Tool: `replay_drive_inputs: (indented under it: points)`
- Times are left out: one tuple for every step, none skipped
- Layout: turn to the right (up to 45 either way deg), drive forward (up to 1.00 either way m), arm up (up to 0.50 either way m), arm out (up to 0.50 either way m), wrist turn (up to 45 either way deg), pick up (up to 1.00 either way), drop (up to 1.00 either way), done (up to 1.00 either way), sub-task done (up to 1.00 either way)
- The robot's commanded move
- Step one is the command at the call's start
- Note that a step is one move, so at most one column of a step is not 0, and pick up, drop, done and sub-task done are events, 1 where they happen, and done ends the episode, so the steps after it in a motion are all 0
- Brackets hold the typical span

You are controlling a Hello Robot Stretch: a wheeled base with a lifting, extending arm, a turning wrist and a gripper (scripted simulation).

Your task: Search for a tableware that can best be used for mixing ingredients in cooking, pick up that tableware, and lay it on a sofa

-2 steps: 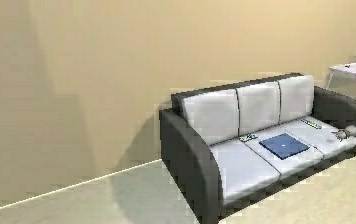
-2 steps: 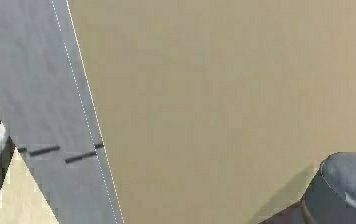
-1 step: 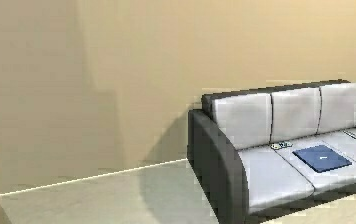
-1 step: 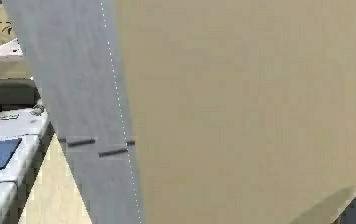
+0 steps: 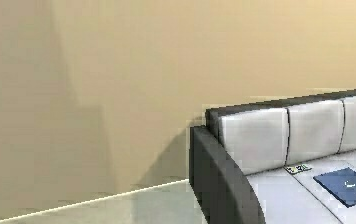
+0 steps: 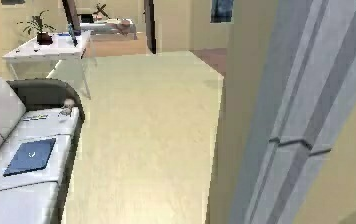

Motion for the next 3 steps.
replay_drive_inputs:
  points:
    - [27.0,0.0,0.0,0.0,0.0,0.0,0.0,0.0,0.0]
    - [0.0,0.2,0.0,0.0,0.0,0.0,0.0,0.0,0.0]
    - [45.0,0.0,0.0,0.0,0.0,0.0,0.0,0.0,0.0]
